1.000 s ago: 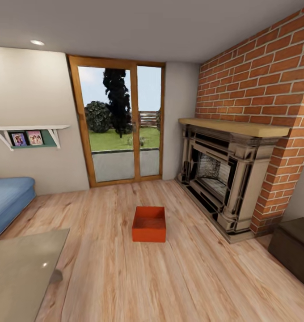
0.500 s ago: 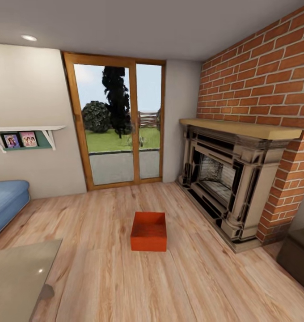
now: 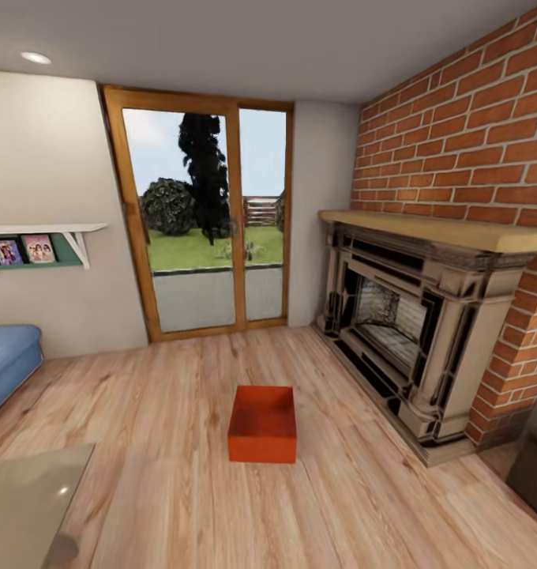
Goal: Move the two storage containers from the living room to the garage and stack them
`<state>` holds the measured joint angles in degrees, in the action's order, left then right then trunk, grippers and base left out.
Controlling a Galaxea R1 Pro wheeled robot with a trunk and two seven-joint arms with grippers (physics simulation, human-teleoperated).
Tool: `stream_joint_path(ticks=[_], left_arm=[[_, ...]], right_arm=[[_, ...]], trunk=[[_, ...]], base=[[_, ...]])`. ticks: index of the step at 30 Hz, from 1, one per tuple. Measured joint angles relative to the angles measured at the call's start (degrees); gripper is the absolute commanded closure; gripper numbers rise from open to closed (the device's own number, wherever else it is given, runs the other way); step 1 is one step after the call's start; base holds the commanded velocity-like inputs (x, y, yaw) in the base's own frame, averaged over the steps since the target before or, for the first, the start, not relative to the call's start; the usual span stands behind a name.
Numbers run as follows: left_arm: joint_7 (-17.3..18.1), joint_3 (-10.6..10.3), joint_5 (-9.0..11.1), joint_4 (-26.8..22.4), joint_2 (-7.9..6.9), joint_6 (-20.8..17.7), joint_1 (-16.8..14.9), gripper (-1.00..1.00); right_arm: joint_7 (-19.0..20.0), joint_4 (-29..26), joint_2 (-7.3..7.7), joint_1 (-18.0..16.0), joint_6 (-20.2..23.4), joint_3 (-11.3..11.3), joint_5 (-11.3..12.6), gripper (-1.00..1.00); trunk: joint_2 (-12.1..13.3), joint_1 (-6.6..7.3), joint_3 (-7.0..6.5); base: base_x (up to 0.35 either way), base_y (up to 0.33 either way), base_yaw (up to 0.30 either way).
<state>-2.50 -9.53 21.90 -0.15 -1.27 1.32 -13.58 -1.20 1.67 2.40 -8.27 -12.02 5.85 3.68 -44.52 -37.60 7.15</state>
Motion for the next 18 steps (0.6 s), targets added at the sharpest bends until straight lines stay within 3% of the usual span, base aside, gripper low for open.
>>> stream_joint_path(ticks=[18], left_arm=[[-0.1,0.0,0.2,0.1,0.03,0.4,0.0,-1.0]], right_arm=[[0.0,0.0,-0.07,0.0,0.0,0.0,0.1,-1.0]], trunk=[[0.0,0.0,0.0]], base=[[0.323,0.0,0.0]])
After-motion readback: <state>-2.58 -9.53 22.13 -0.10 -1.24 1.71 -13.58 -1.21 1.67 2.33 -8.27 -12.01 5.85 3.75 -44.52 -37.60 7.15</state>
